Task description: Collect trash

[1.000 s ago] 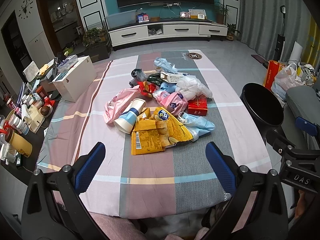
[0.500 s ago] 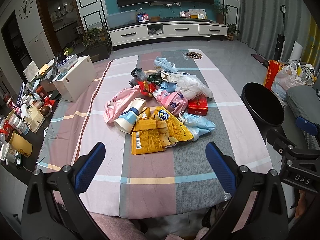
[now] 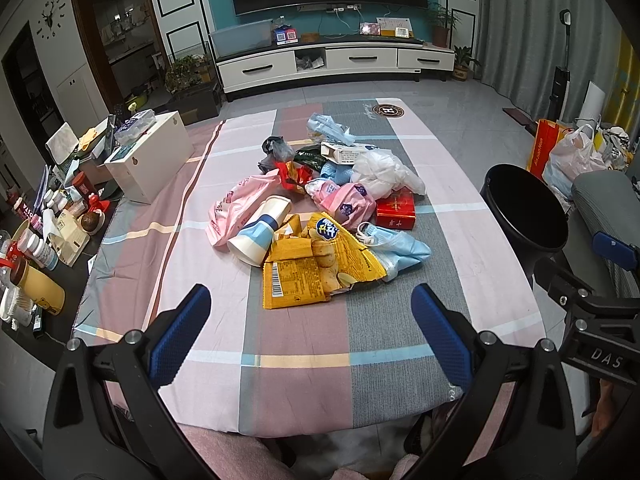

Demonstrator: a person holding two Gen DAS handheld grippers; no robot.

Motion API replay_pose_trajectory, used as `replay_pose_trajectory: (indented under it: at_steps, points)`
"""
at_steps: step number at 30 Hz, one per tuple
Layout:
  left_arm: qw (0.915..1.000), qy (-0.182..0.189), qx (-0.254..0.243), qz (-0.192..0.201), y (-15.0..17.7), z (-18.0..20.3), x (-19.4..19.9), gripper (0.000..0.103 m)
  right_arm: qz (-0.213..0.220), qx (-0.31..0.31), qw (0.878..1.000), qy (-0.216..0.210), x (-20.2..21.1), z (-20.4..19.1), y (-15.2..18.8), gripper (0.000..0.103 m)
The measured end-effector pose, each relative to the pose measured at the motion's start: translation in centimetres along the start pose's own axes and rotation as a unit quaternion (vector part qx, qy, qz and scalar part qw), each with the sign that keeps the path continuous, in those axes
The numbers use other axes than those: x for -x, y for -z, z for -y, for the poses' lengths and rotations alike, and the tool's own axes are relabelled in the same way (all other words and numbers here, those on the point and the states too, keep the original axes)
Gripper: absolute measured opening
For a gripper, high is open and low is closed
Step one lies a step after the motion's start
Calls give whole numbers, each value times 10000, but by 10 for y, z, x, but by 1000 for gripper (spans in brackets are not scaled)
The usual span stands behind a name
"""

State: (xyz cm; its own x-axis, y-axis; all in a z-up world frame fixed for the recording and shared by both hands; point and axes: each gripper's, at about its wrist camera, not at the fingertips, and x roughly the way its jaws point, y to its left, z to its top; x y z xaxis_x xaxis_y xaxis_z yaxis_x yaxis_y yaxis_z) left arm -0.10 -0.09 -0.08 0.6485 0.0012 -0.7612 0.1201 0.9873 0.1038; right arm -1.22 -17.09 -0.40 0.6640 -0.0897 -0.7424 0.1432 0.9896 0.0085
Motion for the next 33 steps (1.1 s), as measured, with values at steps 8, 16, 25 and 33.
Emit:
replay_pose_trajectory:
  at_steps: [8,16,25,33]
  points:
    - [10000,-5,3,-3,0,0,0,100,0,5,10000,-4,0,0,0,100]
    - [10000,-5,0,-8,0,0,0,100,-11,1,10000,-5,0,0,0,100]
    - [10000,-4,-15,-21,1,1,-1,100,-21,7,10000,-9,-1,-2,2,100]
    - [9997,209,88,-89,5,-5,-12,100,-112,-52,9997,-193,-15,1,4,100]
